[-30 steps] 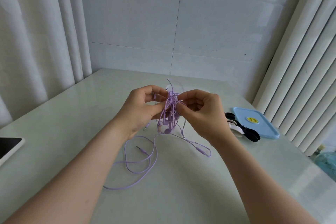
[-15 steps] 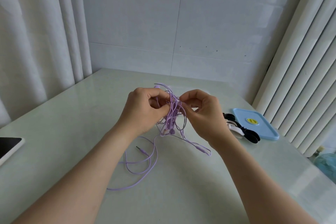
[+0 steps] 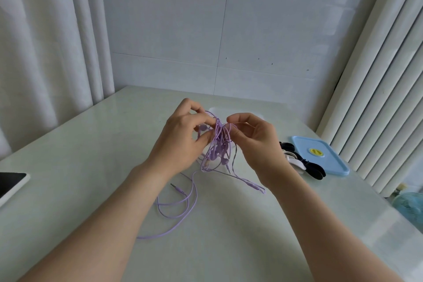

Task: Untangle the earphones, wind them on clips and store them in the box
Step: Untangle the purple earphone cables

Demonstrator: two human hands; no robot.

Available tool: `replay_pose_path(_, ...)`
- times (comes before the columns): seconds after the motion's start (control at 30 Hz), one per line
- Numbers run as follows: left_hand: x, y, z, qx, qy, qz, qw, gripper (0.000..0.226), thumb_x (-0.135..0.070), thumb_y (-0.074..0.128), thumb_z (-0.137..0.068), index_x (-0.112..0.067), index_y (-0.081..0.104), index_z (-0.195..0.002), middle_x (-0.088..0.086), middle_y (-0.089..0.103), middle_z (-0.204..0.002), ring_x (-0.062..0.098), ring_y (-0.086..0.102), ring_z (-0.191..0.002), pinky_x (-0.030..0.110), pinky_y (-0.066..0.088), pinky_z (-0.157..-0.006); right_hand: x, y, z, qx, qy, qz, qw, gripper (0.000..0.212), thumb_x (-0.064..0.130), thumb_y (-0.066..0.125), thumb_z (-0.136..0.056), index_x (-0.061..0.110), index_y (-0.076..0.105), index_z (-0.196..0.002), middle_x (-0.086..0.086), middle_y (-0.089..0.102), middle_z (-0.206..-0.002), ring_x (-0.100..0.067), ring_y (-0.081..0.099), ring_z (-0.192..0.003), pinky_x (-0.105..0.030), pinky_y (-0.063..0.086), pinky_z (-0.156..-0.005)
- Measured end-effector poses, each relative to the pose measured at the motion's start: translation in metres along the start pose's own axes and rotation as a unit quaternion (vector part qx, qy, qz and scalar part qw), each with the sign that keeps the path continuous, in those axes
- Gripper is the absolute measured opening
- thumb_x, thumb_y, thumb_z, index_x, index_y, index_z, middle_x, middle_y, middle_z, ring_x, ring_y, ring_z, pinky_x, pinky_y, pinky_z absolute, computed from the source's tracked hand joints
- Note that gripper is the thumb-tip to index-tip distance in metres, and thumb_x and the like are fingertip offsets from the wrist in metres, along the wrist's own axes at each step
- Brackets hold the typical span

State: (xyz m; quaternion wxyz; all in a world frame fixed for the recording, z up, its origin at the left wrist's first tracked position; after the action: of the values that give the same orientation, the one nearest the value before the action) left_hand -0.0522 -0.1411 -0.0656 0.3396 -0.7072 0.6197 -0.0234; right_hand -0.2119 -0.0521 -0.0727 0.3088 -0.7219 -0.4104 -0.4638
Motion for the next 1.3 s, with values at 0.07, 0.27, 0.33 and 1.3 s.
replay_pose_path(0.07,0.0,-0.001,0.0,-0.021,0.004,0.003,1.0,0.015,-0.018,0.081,-0.089,-0.024,0.08,-0.103,-0.006,0.053,-0.111,0.006,0.059,-0.083,0.015,0.048,-0.08,0.002,0.002,0.001,0.004,0.011,-0.014,1.0,0.013,0.008,0.071,-0.098,0.001,0.07,-0.11,-0.005,0.078,-0.085,-0.013,0.072,-0.075,-0.018,0.055,-0.072)
replay_pose_path(0.27,0.001,0.004,0.002,-0.024,0.024,-0.054,0.998,0.013,-0.018,0.074,-0.091,-0.02,0.076,-0.104,-0.006,0.056,-0.11,0.019,0.061,-0.099,0.05,0.048,-0.09,0.009,0.005,0.003,-0.023,0.016,0.065,0.997,0.022,0.029,0.064,-0.1,0.011,0.077,-0.096,-0.002,0.078,-0.087,-0.007,0.072,-0.081,-0.014,0.052,-0.069)
replay_pose_path(0.33,-0.002,0.005,0.003,-0.022,0.043,-0.069,0.996,0.013,-0.015,0.077,-0.089,-0.02,0.076,-0.101,-0.006,0.059,-0.106,0.019,0.061,-0.097,0.046,0.047,-0.087,0.006,0.006,0.003,-0.028,-0.011,0.159,0.987,0.032,0.05,0.076,-0.09,0.019,0.078,-0.091,0.004,0.079,-0.085,-0.009,0.074,-0.085,-0.026,0.058,-0.077)
replay_pose_path(1.3,0.025,0.004,0.005,-0.108,-0.406,0.467,0.778,0.008,-0.013,0.061,-0.1,-0.016,0.068,-0.099,-0.007,0.051,-0.058,0.016,0.05,-0.066,0.031,0.049,-0.073,-0.006,-0.005,0.002,-0.094,0.031,0.291,0.951,0.028,0.027,0.062,-0.094,0.014,0.069,-0.071,0.002,0.066,-0.058,-0.006,0.051,-0.052,-0.024,0.04,-0.054)
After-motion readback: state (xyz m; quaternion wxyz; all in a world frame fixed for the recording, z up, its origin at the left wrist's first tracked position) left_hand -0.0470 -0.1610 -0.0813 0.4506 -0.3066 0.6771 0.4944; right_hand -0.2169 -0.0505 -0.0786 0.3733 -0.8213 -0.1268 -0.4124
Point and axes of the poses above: each hand's wrist, its own z-axis away from the middle knuckle, its own y-axis out of the palm, x = y × z, the point moved 5 cm from there along -z, towards the middle knuckle
